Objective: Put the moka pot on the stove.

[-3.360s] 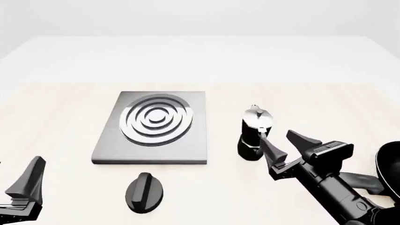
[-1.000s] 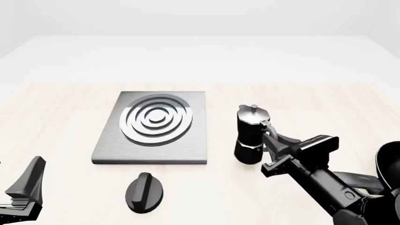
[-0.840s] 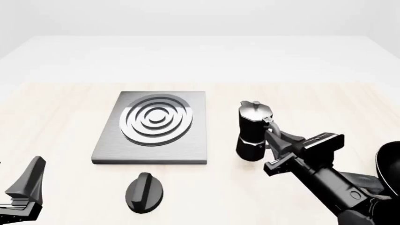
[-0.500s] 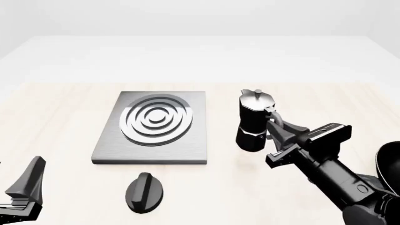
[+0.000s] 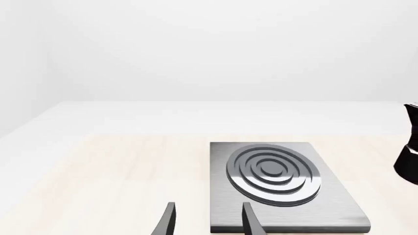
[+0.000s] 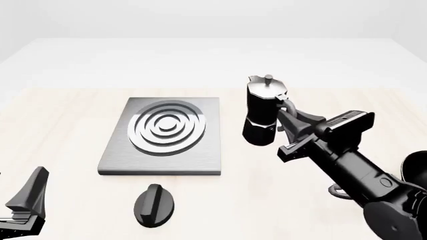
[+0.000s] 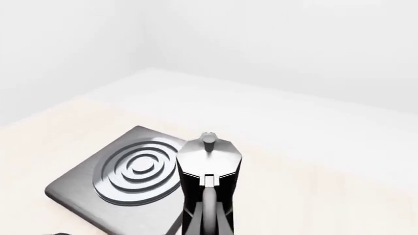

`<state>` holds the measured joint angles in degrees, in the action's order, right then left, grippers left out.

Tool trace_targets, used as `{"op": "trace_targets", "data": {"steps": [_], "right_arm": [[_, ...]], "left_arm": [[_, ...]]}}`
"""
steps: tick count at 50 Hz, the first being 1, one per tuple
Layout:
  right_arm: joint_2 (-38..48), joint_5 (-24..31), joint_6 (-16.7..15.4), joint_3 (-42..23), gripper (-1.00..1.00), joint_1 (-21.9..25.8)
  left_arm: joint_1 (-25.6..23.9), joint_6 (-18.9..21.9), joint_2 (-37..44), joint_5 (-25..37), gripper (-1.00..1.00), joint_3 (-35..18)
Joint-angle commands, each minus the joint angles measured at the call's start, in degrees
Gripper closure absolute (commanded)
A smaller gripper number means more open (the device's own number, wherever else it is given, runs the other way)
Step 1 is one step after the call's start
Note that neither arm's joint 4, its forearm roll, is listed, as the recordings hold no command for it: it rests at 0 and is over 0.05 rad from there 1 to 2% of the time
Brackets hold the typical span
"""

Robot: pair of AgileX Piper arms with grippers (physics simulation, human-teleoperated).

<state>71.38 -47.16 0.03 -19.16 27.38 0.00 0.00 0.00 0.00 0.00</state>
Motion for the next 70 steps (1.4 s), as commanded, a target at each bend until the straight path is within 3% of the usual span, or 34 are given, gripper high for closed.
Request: {"op": "trace_targets", "data": {"steps": [1, 46, 70], "right_arm": [[-0.6, 2.0, 0.3, -3.8, 1.00, 1.1], [11.6, 2.8, 1.0, -19.5, 1.00, 5.0], [18.8, 1.8, -0.4, -26.4, 1.00, 6.5]], "left_arm": [[0.0, 0.0, 0.0, 0.0, -1.00, 0.0], [0.0, 0.0, 0.0, 0.0, -1.00, 0.0], [0.0, 0.0, 0.0, 0.0, -1.00, 0.0]]}}
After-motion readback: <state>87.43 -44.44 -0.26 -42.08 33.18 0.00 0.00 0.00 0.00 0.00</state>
